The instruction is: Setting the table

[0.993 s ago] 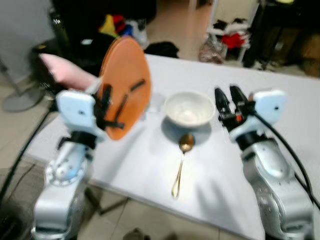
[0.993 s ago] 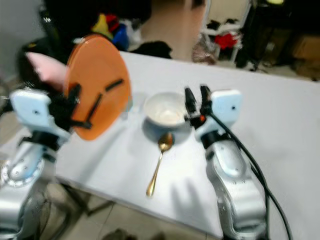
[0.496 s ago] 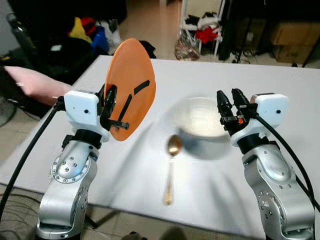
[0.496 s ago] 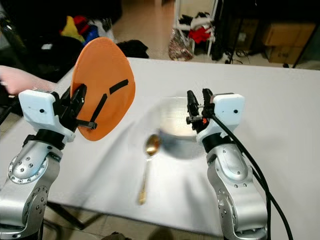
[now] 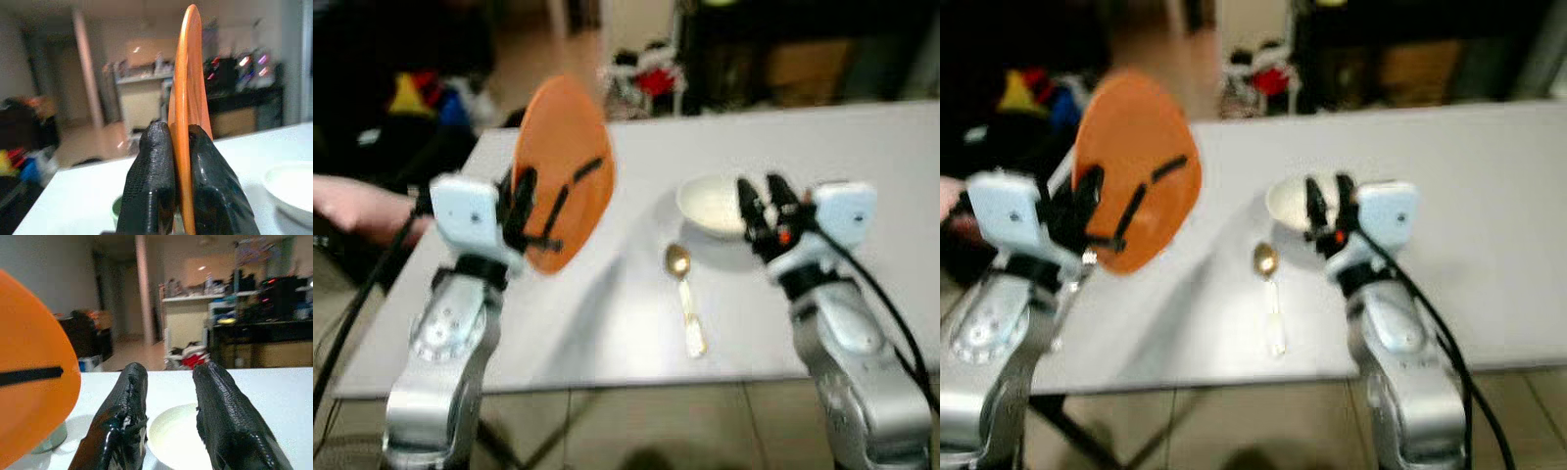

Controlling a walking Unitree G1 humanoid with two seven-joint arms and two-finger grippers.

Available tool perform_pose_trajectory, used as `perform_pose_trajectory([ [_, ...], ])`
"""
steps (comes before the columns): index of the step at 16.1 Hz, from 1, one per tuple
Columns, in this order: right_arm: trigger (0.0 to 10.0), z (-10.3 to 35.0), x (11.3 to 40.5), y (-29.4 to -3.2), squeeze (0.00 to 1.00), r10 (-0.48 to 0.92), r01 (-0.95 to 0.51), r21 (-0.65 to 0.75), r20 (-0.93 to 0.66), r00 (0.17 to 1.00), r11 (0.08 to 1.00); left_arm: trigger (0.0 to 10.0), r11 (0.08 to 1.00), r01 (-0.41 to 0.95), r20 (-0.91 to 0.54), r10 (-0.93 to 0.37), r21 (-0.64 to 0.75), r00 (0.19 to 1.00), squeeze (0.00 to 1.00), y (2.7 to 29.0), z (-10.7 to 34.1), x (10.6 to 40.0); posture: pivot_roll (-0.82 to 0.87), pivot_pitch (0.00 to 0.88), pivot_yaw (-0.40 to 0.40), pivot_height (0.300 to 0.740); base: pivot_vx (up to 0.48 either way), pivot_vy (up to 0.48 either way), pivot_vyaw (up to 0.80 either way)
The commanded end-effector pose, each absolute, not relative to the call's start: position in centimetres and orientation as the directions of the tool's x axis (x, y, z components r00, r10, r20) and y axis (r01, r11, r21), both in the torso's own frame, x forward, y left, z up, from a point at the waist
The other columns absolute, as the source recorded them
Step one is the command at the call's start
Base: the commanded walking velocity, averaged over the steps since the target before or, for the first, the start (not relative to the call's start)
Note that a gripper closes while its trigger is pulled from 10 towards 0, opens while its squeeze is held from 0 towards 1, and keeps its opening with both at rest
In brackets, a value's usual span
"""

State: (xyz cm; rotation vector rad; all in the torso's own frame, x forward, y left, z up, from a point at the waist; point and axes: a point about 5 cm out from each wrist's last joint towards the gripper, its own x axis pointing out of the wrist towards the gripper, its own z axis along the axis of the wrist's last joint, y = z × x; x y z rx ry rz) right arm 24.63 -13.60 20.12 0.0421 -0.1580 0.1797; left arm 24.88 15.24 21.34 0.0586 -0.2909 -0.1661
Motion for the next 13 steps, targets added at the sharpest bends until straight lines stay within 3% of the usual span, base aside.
perform_pose_trajectory([
  [1,10.0,21.0,24.5,-12.9,0.00,0.207,-0.217,0.030,0.199,0.958,0.976,10.0,0.988,0.121,0.322,-0.146,0.094,0.935,0.00,15.9,22.2,24.4,-0.12,0.000,0.067,0.740,0.000,-0.480,0.00],
  [5,10.0,21.1,24.4,-12.9,0.00,0.214,-0.226,0.033,0.206,0.955,0.974,10.0,0.993,0.119,0.304,-0.115,0.006,0.946,0.00,15.6,21.8,24.4,-0.11,0.000,0.065,0.740,0.000,-0.480,0.00],
  [10,10.0,21.1,25.1,-13.1,0.00,0.366,-0.390,0.141,0.170,0.915,0.910,10.0,0.946,0.068,0.186,-0.009,-0.318,0.982,0.00,16.7,20.7,25.2,-0.12,0.000,0.071,0.740,0.000,0.000,0.00],
  [13,10.0,21.1,25.1,-13.8,0.00,0.482,-0.495,0.139,0.120,0.868,0.858,10.0,0.890,0.071,0.091,-0.033,-0.450,0.995,0.00,16.8,19.4,25.0,-0.12,0.000,0.073,0.740,0.000,0.000,0.00],
])
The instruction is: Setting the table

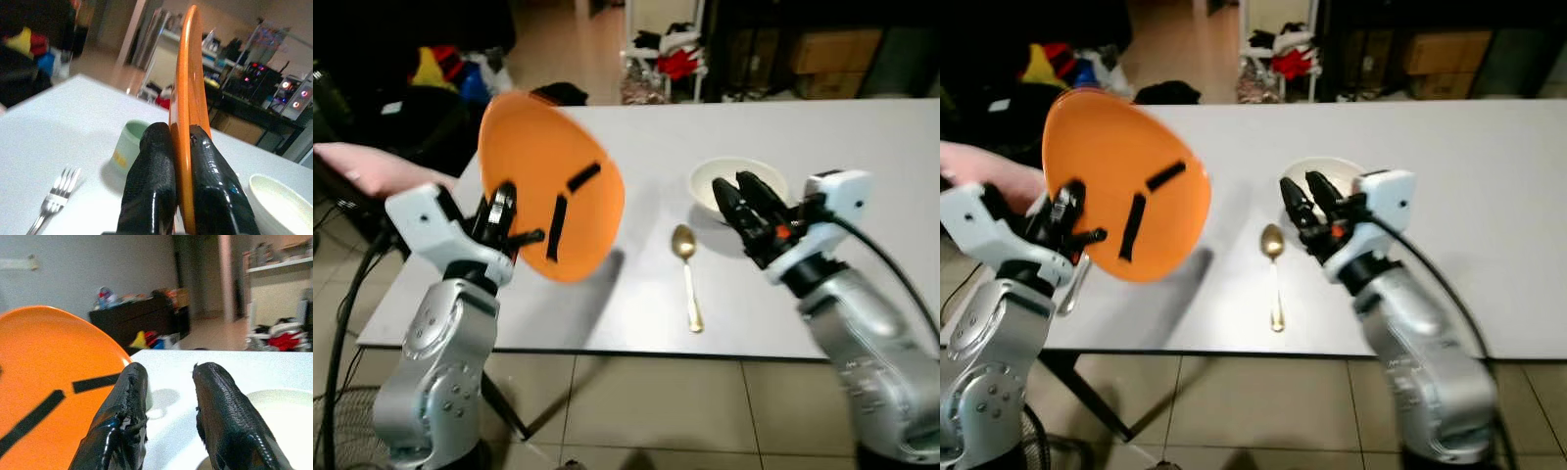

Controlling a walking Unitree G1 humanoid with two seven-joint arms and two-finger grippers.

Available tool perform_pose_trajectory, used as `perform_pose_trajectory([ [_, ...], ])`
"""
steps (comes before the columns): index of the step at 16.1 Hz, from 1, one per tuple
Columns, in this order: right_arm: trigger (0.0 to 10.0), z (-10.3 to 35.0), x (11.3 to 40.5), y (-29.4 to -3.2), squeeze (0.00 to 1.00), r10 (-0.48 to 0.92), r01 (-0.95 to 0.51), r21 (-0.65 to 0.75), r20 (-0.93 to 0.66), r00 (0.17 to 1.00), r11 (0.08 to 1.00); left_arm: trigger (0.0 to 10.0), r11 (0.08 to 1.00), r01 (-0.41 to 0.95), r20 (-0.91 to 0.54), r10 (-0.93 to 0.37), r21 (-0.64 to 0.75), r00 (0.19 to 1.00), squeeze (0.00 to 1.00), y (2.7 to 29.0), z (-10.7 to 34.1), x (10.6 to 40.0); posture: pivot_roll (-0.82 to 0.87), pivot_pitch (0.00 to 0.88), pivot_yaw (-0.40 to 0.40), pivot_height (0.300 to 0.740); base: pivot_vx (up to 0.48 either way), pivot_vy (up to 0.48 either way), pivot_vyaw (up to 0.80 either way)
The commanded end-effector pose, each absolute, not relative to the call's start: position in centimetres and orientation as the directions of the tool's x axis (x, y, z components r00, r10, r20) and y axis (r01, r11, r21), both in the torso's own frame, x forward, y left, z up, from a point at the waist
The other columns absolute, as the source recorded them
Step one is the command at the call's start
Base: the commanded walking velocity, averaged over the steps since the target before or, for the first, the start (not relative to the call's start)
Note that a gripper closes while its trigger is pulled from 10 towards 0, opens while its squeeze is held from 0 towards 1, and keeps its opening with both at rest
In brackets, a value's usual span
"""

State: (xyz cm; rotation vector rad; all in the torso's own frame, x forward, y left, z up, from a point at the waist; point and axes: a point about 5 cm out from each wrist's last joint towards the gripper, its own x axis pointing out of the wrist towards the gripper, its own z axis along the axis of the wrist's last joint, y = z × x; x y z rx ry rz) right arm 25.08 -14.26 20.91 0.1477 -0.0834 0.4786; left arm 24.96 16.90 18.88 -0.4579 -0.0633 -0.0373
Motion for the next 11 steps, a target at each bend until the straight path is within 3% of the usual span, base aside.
perform_pose_trajectory([
  [1,10.0,20.9,24.9,-14.1,0.00,0.532,-0.539,0.121,0.083,0.842,0.834,10.0,0.852,0.092,0.066,-0.067,-0.515,0.996,0.00,16.4,18.9,24.8,-0.12,0.000,0.075,0.740,0.000,0.000,0.00],
  [5,10.0,20.3,23.9,-15.1,0.00,0.673,-0.671,0.045,-0.061,0.737,0.740,10.0,0.694,0.111,-0.020,-0.178,-0.712,0.984,0.00,15.7,17.0,23.6,-0.12,0.000,0.076,0.740,0.000,0.000,0.00],
  [9,10.0,20.1,23.3,-15.4,0.00,0.727,-0.726,0.060,-0.129,0.675,0.685,10.0,0.620,0.079,-0.133,-0.287,-0.781,0.949,0.00,15.4,15.0,22.8,-0.12,0.000,0.073,0.740,0.000,0.000,0.00],
  [11,10.0,19.7,22.9,-15.3,0.00,0.750,-0.751,0.068,-0.164,0.641,0.657,10.0,0.571,-0.008,-0.206,-0.284,-0.821,0.936,0.00,15.5,13.3,23.0,-0.13,0.000,0.073,0.740,0.000,0.000,0.00],
])
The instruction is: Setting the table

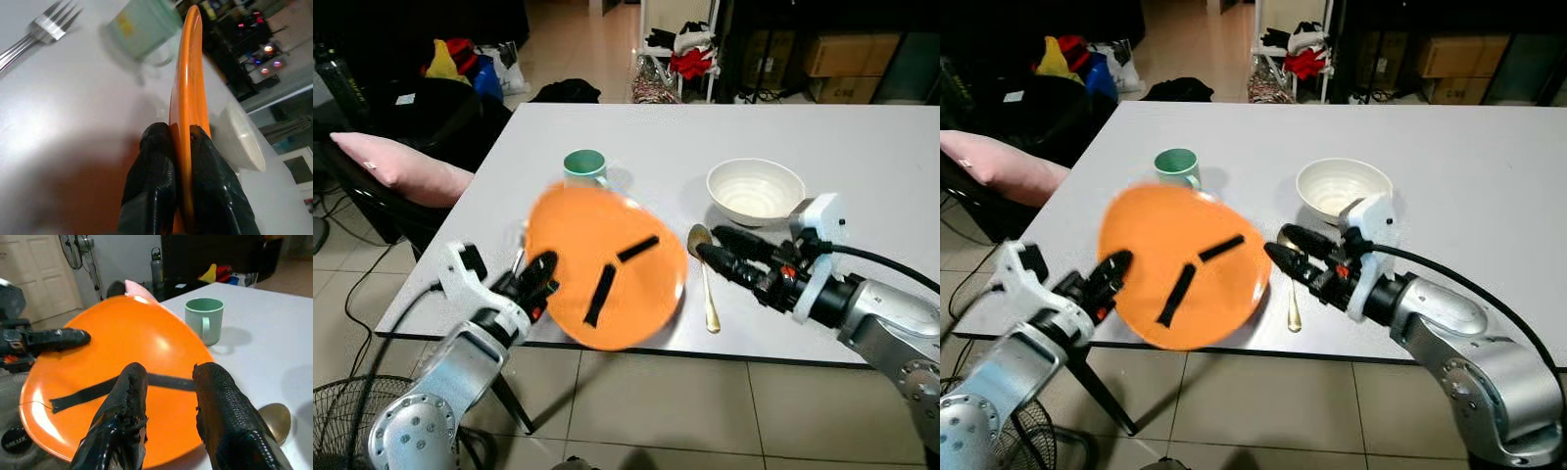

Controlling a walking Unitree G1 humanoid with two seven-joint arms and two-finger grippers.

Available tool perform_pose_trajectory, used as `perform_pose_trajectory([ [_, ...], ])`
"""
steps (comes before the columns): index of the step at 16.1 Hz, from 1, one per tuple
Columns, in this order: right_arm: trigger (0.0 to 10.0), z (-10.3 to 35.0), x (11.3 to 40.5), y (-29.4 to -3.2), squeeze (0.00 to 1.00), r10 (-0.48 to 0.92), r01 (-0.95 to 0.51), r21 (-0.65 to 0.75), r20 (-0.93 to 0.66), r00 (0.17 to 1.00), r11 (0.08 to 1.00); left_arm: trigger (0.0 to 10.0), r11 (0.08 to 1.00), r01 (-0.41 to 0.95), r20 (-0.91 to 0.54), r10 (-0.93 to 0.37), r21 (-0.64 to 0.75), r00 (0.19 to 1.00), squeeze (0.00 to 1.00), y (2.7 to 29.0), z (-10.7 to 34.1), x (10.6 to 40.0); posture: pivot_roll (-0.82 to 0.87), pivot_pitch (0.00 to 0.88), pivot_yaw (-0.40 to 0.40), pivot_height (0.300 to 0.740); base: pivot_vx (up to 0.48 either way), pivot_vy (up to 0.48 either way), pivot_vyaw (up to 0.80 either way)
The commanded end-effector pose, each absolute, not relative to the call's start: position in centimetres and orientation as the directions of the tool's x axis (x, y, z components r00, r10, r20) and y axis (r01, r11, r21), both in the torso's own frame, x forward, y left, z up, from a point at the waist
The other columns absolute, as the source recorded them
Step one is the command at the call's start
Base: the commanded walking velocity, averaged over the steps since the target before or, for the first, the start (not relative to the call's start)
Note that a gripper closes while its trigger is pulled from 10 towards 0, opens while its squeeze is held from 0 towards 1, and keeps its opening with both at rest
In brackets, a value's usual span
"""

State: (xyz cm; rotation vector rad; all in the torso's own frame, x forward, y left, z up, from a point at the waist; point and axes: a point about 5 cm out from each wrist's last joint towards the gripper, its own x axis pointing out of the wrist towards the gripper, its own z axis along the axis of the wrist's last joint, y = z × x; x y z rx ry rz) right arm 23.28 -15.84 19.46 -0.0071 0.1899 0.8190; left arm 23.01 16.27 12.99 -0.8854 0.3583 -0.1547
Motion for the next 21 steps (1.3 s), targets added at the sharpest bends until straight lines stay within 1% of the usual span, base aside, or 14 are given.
perform_pose_trajectory([
  [1,10.0,19.7,22.6,-15.3,0.00,0.764,-0.767,0.068,-0.177,0.620,0.638,10.0,0.558,-0.024,-0.220,-0.287,-0.830,0.932,0.00,15.6,12.9,23.2,-0.13,0.000,0.074,0.740,0.000,0.000,0.00],
  [3,10.0,19.4,22.0,-15.4,0.00,0.788,-0.805,0.036,-0.233,0.569,0.592,10.0,0.520,-0.034,-0.214,-0.290,-0.854,0.933,0.00,15.7,12.3,24.0,-0.14,0.000,0.075,0.740,0.000,0.000,0.00],
  [7,10.0,18.8,20.9,-15.9,0.00,0.798,-0.842,0.029,-0.336,0.500,0.539,10.0,0.454,-0.058,-0.219,-0.311,-0.889,0.925,0.00,15.4,11.3,25.3,-0.15,0.000,0.080,0.740,0.000,0.000,0.00],
  [8,10.0,18.5,20.7,-16.2,0.00,0.792,-0.848,0.026,-0.373,0.484,0.530,10.0,0.448,-0.068,-0.234,-0.328,-0.892,0.915,0.00,15.1,10.9,25.8,-0.15,0.000,0.083,0.740,0.000,0.000,0.00],
  [10,10.0,18.3,20.5,-16.4,0.00,0.783,-0.850,0.018,-0.400,0.476,0.526,10.0,0.447,-0.074,-0.247,-0.343,-0.892,0.906,0.00,14.8,10.6,26.2,-0.15,0.000,0.085,0.740,0.000,0.000,0.00],
  [11,10.0,18.2,20.5,-16.5,0.00,0.776,-0.850,0.010,-0.414,0.475,0.526,10.0,0.464,-0.089,-0.271,-0.342,-0.881,0.900,0.07,14.7,10.2,26.3,-0.15,0.000,0.086,0.740,0.000,0.000,0.00],
  [12,10.0,18.1,20.5,-16.6,0.00,0.773,-0.850,0.005,-0.421,0.476,0.527,10.0,0.470,-0.099,-0.283,-0.340,-0.877,0.897,0.18,14.7,10.0,26.4,-0.15,0.000,0.088,0.740,0.000,0.000,0.00],
  [13,10.0,18.1,20.5,-16.6,0.00,0.770,-0.850,0.002,-0.425,0.476,0.527,10.0,0.462,-0.098,-0.280,-0.343,-0.881,0.897,0.25,14.7,10.0,26.6,-0.15,0.000,0.088,0.740,0.000,0.000,0.00],
  [15,10.0,18.0,20.5,-16.6,0.00,0.769,-0.851,0.000,-0.429,0.474,0.525,10.0,0.467,-0.106,-0.289,-0.342,-0.878,0.894,0.33,14.6,9.6,26.8,-0.15,0.001,0.089,0.740,0.000,0.000,0.00],
  [16,10.0,17.9,20.5,-16.6,0.00,0.769,-0.851,0.000,-0.429,0.474,0.524,10.0,0.467,-0.109,-0.292,-0.339,-0.877,0.894,0.42,14.7,9.5,26.9,-0.15,0.002,0.087,0.740,0.000,0.000,0.00],
  [17,10.0,17.9,20.5,-16.6,0.00,0.769,-0.852,-0.001,-0.429,0.474,0.524,10.0,0.473,-0.111,-0.296,-0.338,-0.874,0.893,0.57,14.7,9.4,27.1,-0.15,0.001,0.087,0.740,0.000,0.000,0.00],
  [19,10.0,17.9,20.6,-16.5,0.00,0.770,-0.852,-0.004,-0.426,0.476,0.524,10.0,0.475,-0.112,-0.295,-0.330,-0.873,0.897,1.00,14.7,9.4,27.5,-0.15,0.001,0.086,0.740,0.000,0.000,0.00],
  [21,10.0,17.9,20.6,-16.5,0.00,0.770,-0.851,-0.005,-0.424,0.478,0.525,10.0,0.488,-0.106,-0.300,-0.338,-0.866,0.892,1.00,14.7,9.4,27.7,-0.15,0.001,0.087,0.740,0.000,0.000,0.00],
])
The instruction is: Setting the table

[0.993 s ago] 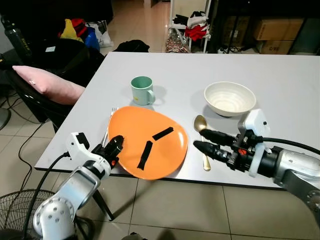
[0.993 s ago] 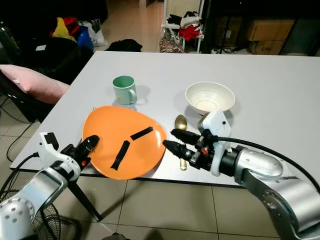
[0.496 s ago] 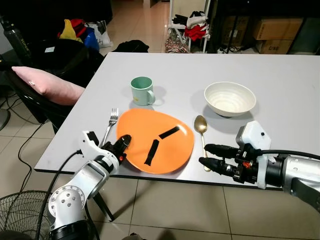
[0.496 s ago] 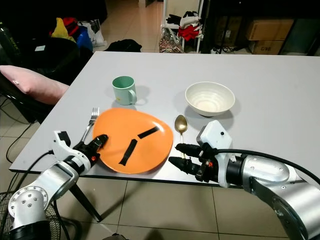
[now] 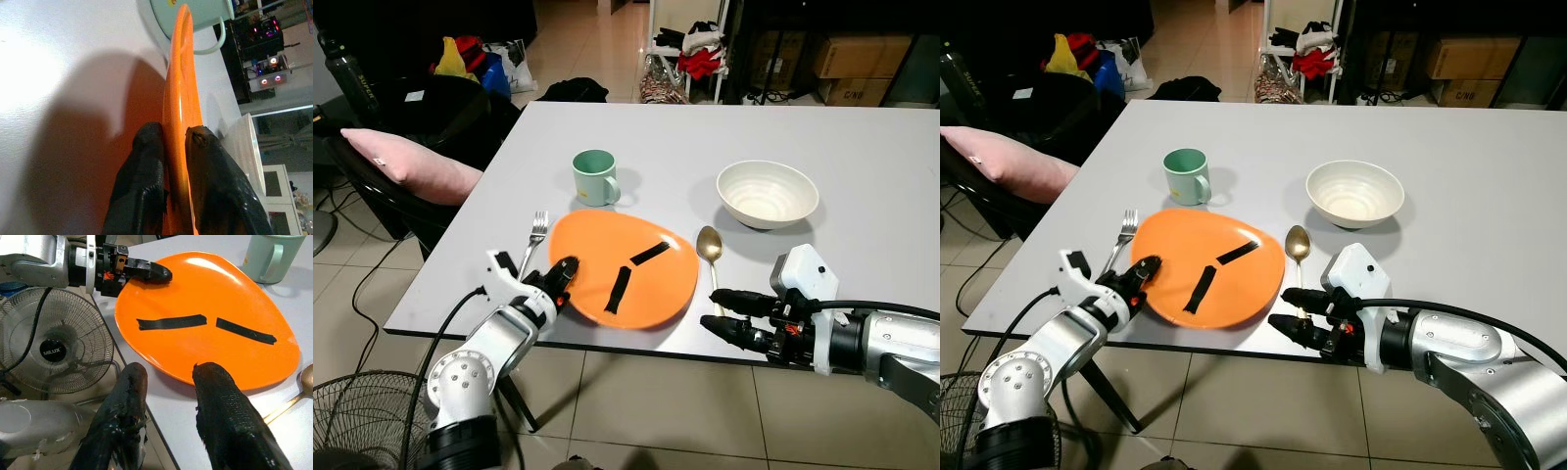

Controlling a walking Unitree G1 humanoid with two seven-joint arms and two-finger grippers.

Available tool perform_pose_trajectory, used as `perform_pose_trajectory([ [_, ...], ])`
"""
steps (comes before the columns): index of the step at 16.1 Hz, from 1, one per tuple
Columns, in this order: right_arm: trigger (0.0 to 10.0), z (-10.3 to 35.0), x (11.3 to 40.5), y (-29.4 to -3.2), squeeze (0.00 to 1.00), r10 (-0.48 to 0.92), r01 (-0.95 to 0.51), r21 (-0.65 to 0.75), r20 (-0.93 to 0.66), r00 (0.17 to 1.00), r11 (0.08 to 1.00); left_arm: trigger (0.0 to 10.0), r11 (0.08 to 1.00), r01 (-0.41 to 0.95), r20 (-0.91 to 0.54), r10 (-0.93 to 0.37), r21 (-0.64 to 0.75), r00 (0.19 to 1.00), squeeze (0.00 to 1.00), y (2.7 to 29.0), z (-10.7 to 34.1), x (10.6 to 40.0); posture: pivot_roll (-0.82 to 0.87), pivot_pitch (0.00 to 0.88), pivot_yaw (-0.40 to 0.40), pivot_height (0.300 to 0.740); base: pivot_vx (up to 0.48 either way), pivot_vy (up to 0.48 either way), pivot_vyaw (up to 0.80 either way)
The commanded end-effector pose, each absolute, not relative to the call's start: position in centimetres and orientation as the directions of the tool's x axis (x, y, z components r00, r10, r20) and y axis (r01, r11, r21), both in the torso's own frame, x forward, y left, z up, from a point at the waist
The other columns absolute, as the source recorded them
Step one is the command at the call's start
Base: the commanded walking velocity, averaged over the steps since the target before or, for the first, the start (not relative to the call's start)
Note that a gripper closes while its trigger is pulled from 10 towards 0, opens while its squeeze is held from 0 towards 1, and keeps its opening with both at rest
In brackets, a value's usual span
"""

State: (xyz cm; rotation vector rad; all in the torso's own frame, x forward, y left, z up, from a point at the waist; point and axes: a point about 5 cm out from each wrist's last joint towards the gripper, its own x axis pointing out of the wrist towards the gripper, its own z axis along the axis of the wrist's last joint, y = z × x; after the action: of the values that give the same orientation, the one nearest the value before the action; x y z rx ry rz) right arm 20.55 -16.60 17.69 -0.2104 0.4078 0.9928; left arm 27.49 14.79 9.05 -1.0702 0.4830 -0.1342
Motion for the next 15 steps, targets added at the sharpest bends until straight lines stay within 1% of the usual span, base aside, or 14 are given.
perform_pose_trajectory([
  [1,10.0,17.8,20.6,-16.6,0.00,0.768,-0.850,-0.008,-0.424,0.480,0.527,10.0,0.518,-0.113,-0.325,-0.339,-0.848,0.883,1.00,14.7,9.2,27.8,-0.15,0.000,0.088,0.740,0.000,0.000,0.00],
  [3,10.0,17.8,20.8,-16.6,0.00,0.764,-0.844,-0.013,-0.417,0.492,0.536,10.0,0.569,-0.137,-0.372,-0.321,-0.811,0.871,1.00,15.0,8.7,27.6,-0.15,0.000,0.091,0.740,0.000,0.000,0.00],
  [6,10.0,17.8,21.0,-16.5,0.00,0.763,-0.839,-0.015,-0.409,0.501,0.543,10.0,0.612,-0.153,-0.410,-0.304,-0.776,0.860,1.00,15.7,8.2,27.3,-0.14,0.000,0.095,0.740,0.000,0.000,0.00],
  [12,10.0,17.8,21.3,-16.7,0.00,0.755,-0.823,-0.015,-0.387,0.529,0.568,10.0,0.629,-0.190,-0.437,-0.264,-0.754,0.860,1.00,17.7,7.6,26.7,-0.14,0.000,0.113,0.740,0.000,0.000,0.00],
  [15,10.0,17.9,21.5,-16.9,0.00,0.742,-0.807,-0.028,-0.375,0.556,0.590,10.0,0.652,-0.146,-0.403,-0.262,-0.744,0.877,1.00,18.8,7.9,25.9,-0.14,0.000,0.118,0.740,0.000,0.000,0.00],
])
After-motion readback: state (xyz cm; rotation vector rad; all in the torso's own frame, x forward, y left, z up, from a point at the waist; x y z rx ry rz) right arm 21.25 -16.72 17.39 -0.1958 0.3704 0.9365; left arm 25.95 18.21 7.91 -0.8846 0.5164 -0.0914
